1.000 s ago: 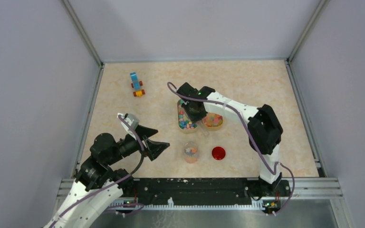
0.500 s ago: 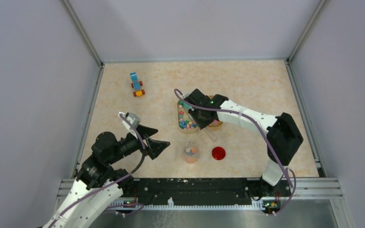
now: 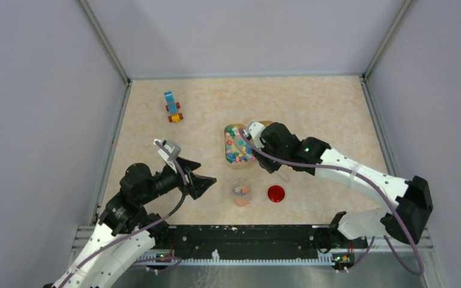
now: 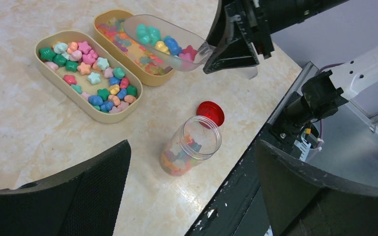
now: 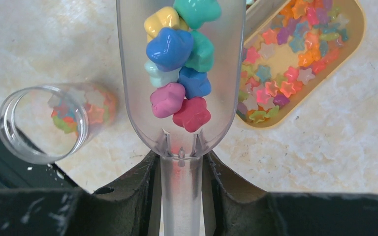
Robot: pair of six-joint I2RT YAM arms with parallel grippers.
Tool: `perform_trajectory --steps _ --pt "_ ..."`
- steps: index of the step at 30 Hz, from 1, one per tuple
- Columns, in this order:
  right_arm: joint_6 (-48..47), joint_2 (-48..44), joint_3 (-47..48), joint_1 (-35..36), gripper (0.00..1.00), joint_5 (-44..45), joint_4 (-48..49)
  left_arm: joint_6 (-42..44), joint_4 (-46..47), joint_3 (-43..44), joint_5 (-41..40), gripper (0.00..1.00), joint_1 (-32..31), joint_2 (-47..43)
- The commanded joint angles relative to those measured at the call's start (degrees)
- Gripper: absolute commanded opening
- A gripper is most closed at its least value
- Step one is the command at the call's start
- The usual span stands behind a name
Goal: Pack the candies
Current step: Place the fake candies in the packing bottle.
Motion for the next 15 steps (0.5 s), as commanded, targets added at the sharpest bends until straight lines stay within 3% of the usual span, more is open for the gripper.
perform_trajectory --steps 1,15 --pt "-6.6 -5.6 -0.9 2.0 0.0 -5.0 1.8 0.6 3.0 0.2 0.0 0.99 0.3 1.6" --pt "-17.2 -11.6 0.4 10.4 0.0 -8.7 -6.6 -0.9 2.4 8.3 3.3 0.99 0.3 10.3"
